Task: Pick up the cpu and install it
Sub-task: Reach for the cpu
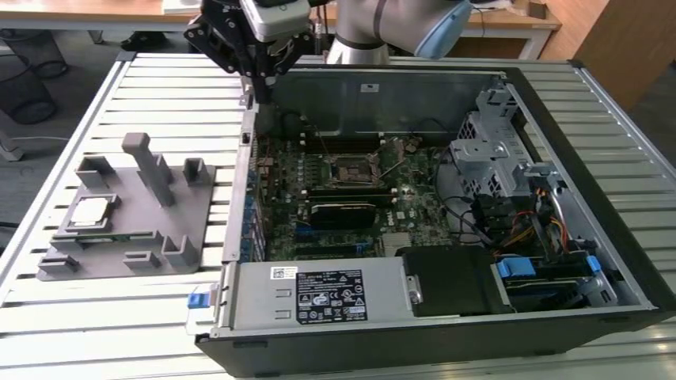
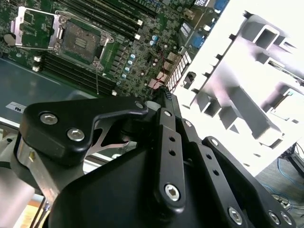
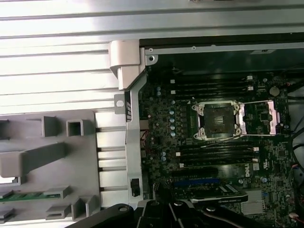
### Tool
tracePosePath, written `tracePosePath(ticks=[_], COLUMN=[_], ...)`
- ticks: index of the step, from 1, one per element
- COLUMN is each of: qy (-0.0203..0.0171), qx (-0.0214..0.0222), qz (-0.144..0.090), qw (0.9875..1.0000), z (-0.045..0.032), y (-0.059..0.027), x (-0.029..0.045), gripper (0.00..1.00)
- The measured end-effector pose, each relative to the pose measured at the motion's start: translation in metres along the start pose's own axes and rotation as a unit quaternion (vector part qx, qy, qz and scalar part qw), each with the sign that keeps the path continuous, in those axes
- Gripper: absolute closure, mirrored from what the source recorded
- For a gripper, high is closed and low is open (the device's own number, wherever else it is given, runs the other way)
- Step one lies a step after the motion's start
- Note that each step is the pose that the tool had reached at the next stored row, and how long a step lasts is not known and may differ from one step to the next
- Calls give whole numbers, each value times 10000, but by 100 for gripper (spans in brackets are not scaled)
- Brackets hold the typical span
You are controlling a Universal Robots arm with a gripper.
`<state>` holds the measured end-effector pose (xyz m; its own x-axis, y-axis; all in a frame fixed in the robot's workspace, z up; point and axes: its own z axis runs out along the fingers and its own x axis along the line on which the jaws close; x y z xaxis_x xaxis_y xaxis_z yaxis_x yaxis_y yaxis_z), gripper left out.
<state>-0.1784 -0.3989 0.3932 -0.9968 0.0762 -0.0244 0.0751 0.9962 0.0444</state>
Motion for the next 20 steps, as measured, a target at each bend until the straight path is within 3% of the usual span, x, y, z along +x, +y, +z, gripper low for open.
tracePosePath(ticks=[20], qy=[0], qx=[0], qz=[0], qw=[10000], z=[-6], y=[-17], x=[232], gripper=[89])
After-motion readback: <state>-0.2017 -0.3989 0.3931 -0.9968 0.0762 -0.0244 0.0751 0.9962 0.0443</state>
